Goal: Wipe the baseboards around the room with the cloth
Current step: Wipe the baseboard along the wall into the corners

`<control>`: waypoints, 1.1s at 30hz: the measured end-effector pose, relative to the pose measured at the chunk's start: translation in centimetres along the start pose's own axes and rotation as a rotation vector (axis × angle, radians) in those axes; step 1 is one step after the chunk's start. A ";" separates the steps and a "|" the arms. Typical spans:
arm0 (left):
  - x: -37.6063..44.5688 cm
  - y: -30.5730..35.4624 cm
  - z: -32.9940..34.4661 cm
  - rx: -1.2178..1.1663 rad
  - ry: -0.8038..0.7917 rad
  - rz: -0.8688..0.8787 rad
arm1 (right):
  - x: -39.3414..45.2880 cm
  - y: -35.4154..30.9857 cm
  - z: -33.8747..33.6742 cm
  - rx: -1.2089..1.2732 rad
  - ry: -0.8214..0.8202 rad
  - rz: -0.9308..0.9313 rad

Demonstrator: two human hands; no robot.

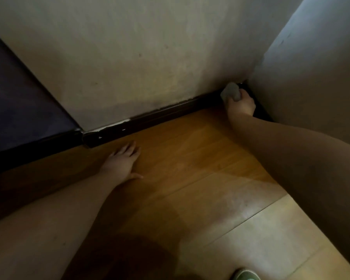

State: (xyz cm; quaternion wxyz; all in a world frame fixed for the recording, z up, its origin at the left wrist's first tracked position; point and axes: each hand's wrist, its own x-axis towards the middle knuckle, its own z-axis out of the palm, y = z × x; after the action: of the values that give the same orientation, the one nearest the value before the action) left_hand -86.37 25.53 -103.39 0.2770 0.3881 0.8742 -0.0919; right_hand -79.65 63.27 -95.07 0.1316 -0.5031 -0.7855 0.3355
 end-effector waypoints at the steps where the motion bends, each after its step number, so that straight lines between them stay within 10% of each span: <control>1: 0.1 -0.1 0.1 0.004 0.002 -0.002 | 0.7 0.0 -0.3 0.016 0.014 0.011; 13: -0.5 -0.5 -0.1 -0.034 0.005 -0.001 | 6.9 0.0 -1.4 -0.020 0.088 0.025; 33: -0.2 -0.6 0.0 -0.043 -0.011 0.025 | 0.9 0.8 1.9 -0.071 -0.282 -0.151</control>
State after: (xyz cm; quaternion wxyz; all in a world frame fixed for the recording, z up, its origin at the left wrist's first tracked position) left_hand -86.69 25.00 -103.34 0.2912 0.3925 0.8695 -0.0715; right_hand -80.56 63.57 -97.13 0.0272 -0.3949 -0.8431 0.3640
